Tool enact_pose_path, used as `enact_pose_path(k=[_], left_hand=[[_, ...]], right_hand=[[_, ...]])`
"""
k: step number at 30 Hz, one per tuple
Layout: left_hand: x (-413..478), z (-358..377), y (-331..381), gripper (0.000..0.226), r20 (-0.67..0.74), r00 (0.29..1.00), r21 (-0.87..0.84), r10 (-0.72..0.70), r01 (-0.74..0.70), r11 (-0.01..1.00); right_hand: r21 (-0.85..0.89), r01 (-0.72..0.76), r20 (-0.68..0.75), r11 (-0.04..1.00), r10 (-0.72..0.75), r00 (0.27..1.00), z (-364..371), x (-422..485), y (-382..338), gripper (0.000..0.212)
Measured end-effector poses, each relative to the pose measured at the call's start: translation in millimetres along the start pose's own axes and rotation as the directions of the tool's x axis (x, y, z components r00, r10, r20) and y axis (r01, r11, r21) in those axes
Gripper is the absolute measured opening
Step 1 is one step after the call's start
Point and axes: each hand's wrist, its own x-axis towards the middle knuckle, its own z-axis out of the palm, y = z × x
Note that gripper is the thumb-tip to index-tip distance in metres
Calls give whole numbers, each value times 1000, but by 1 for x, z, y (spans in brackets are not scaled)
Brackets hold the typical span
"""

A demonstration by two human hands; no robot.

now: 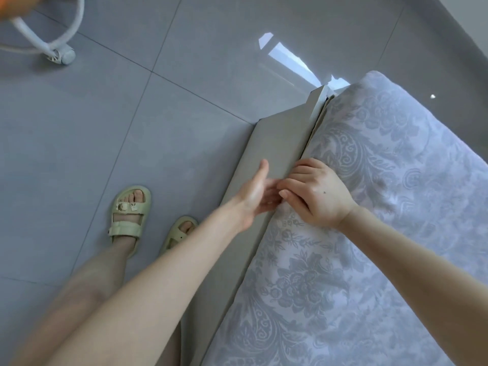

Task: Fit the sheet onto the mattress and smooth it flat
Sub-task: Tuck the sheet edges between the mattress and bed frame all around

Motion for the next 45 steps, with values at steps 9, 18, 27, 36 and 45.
enact_pose_path(k=[9, 18, 27, 36, 45], left_hand=[[22, 45, -9, 78, 170, 984, -95, -61, 78, 992], [-29, 10, -10, 74, -119, 991, 44, 58, -53, 998], [-119, -38, -122, 52, -311, 943, 205, -119, 189, 960], [-123, -15, -177, 57, -158, 932, 159, -327, 351, 923], [-102, -27, -64, 54, -229, 949, 462, -216, 301, 834]], right_hand=[[-273, -168, -119, 947, 140, 983, -41, -19, 14, 46], [-327, -107, 36, 939, 126, 991, -8, 9, 37, 49], [-319, -188, 92, 929, 227, 969, -14, 8, 0, 55], [-220, -6, 237, 975, 60, 970, 52, -53, -106, 52], [85, -291, -180, 953, 302, 936, -9, -61, -107, 38]])
